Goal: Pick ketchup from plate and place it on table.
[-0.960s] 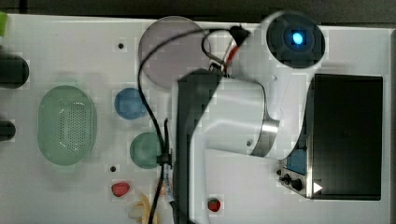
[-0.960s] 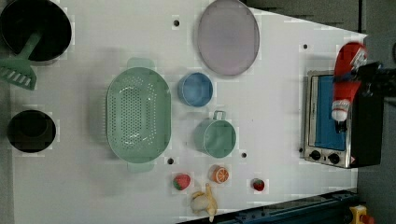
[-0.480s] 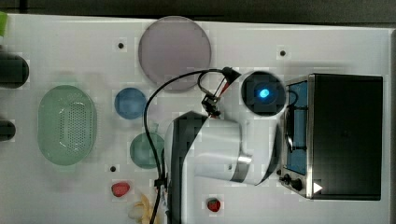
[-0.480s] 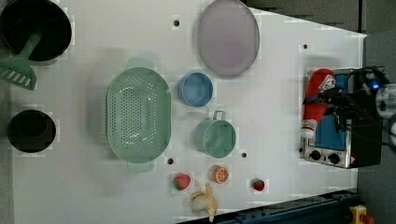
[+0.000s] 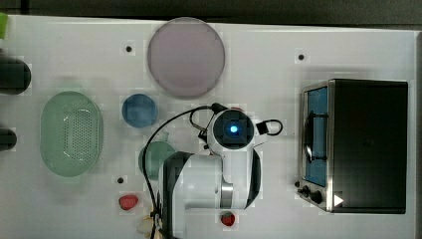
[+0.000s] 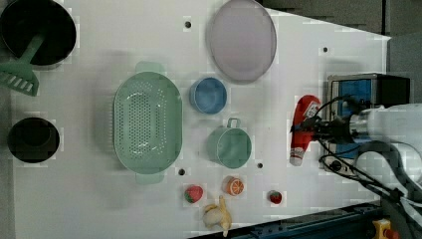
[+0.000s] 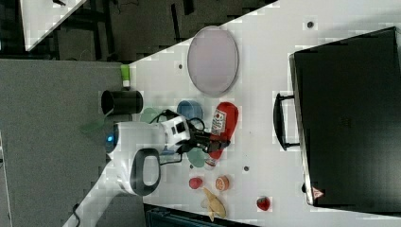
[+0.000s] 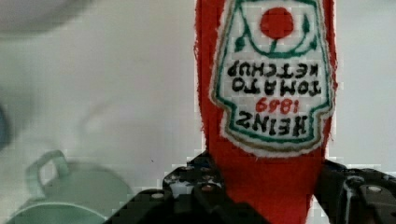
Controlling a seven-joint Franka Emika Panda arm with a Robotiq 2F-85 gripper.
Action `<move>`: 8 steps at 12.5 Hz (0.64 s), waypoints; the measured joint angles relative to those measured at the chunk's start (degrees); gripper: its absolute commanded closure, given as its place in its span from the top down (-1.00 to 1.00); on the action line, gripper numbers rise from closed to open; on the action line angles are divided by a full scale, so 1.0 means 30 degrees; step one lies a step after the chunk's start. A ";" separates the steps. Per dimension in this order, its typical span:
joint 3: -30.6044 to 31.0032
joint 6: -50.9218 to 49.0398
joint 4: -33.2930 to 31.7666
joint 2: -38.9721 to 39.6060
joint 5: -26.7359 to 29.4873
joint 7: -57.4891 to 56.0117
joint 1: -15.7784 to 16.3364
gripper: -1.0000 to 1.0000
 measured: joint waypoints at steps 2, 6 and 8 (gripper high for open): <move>0.0000 0.1175 -0.0187 0.1102 -0.0100 0.0294 0.0121 0.22; -0.0227 0.2565 -0.0112 0.2160 -0.0431 0.0569 0.0112 1.00; -0.0125 0.2126 0.0075 0.2004 -0.0427 0.1030 -0.0077 1.00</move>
